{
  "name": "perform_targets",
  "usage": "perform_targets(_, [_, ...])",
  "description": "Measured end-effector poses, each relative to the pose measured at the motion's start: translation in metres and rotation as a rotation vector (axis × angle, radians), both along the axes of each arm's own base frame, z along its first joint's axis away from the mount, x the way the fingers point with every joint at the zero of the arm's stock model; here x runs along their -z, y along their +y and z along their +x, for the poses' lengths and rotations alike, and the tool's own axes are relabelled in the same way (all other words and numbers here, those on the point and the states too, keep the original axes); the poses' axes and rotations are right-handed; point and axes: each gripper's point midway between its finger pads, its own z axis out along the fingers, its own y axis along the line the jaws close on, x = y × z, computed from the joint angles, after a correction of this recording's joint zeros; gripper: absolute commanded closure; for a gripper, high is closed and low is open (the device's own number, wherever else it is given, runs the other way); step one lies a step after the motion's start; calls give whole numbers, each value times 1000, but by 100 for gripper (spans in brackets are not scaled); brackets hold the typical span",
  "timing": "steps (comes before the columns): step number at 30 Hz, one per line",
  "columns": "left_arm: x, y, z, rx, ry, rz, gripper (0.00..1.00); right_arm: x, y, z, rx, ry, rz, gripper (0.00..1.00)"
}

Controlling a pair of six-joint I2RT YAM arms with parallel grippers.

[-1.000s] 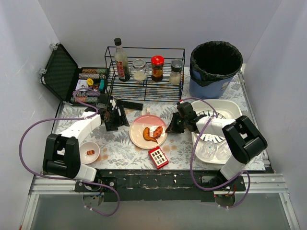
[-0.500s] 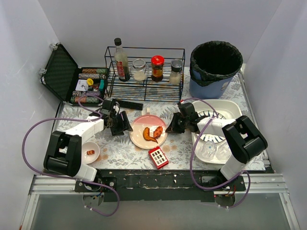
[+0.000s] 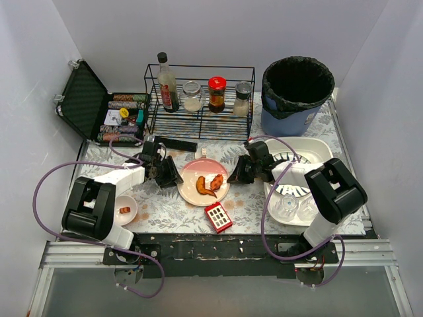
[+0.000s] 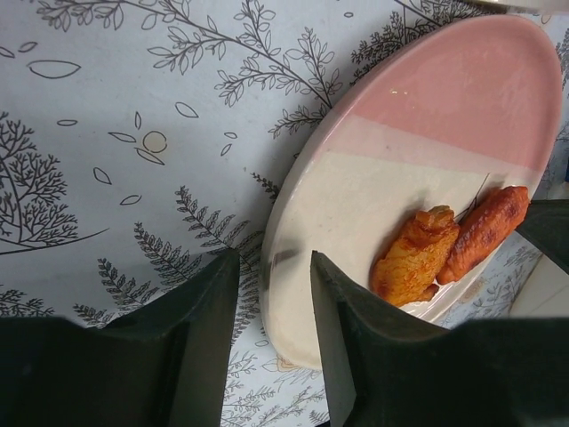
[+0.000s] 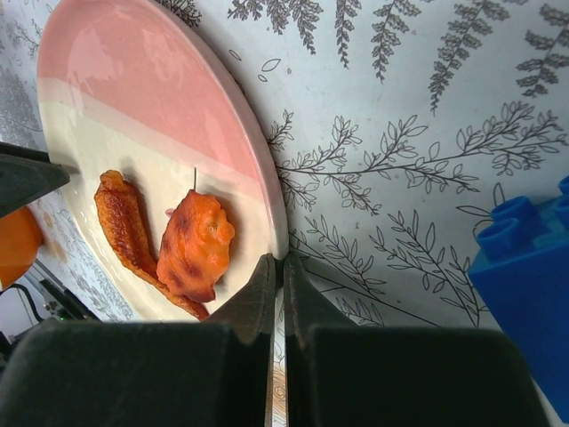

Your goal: Clear the kitchen counter

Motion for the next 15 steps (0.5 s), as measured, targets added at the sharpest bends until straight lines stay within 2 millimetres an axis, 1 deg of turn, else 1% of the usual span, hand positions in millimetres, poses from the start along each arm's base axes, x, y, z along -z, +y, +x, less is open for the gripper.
perform_targets(4, [1, -2, 1, -11, -8, -17, 65, 0, 3, 0, -13, 2, 20, 99])
perform_targets(9, [1, -5, 3, -19, -14, -30, 62, 0, 5, -1, -24, 6, 36, 99])
perform_targets(10, [1, -6, 3, -22, -13, -32, 63, 0, 6, -1, -25, 6, 37, 99])
perform_targets(11, [1, -6, 3, -24, -12, -34, 64, 0, 5, -1, -25, 7, 39, 99])
perform_targets(12, [1, -6, 3, -27, -12, -36, 68, 0, 6, -1, -27, 7, 41, 99])
perform_targets(14, [2, -6, 2, -30, -11, -36, 77, 0, 6, -1, -28, 8, 43, 99])
perform_targets(15, [2, -5, 2, -32, -10, -32, 84, 0, 6, -1, -29, 10, 44, 99])
